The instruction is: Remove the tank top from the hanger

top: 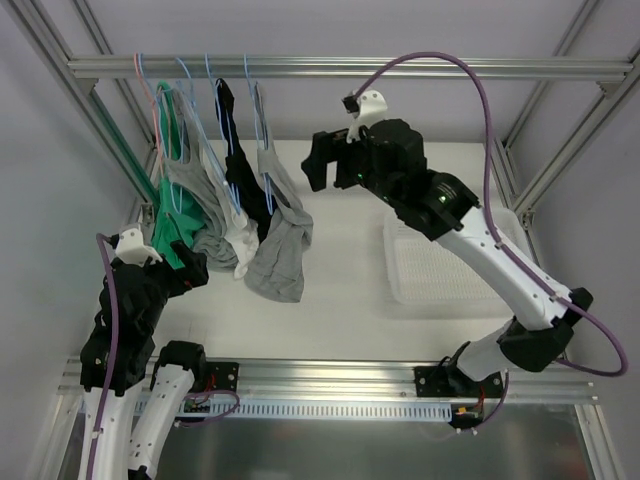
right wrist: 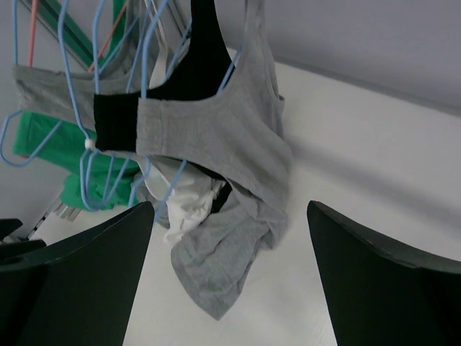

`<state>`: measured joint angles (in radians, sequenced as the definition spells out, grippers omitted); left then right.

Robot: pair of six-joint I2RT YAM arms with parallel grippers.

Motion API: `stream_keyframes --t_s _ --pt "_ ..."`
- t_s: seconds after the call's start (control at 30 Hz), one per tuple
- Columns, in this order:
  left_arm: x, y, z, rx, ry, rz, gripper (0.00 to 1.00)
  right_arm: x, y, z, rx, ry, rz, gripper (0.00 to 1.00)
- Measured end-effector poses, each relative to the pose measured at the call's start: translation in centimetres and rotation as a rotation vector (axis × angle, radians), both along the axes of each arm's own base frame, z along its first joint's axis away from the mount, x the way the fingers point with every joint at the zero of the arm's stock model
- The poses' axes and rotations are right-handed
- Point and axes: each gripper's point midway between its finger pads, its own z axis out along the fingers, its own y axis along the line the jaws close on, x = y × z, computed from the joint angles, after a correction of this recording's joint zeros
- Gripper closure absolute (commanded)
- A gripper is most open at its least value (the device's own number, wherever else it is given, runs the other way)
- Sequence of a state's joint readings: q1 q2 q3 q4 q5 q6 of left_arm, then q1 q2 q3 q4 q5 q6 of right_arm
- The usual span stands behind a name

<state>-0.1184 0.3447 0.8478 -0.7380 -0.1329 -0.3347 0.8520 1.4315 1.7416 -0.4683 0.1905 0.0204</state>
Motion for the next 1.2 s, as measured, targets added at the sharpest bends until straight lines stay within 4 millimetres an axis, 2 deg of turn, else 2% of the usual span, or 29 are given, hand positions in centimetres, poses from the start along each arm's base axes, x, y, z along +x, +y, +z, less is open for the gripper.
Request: stream_keyframes --t_s 0.1,0.3,0.6,0.73,0.87,1.0,1.2 --pt "0.0 0.0 -0.1 -0.002 0.005 0.001 0.01 1.3 2.7 1.4 -0.022 -0.062 0.0 0.12" --pt "0.4 -0.1 -0.6 0.001 0.029 0.0 0.01 3.0 7.5 2.7 -0.068 -0.152 0.011 0.19" --pt "0.7 -0.5 -1.0 -0.003 0.059 -0.021 0.01 5.8 12.3 1.9 -0.111 -0.23 0.001 0.29" --pt "0.7 -0.6 -1.1 -0.005 0.06 -0.026 0.01 6.9 13.4 1.2 -0.124 -0.252 -0.008 0.32" --pt "0.7 -0.6 -1.1 -0.005 0.061 -0.026 0.01 8.4 14.3 0.4 -0.146 -0.279 -0.041 0.42" --pt "0.7 -0.7 -1.1 -0.008 0.061 -0.032 0.01 9.2 14.2 -0.7 -0.189 -0.282 -0.073 0.53" --pt "0.7 -1.0 -1.1 -0.013 0.061 -0.046 0.01 9.6 13.7 -0.6 -0.206 -0.296 -0.103 0.59"
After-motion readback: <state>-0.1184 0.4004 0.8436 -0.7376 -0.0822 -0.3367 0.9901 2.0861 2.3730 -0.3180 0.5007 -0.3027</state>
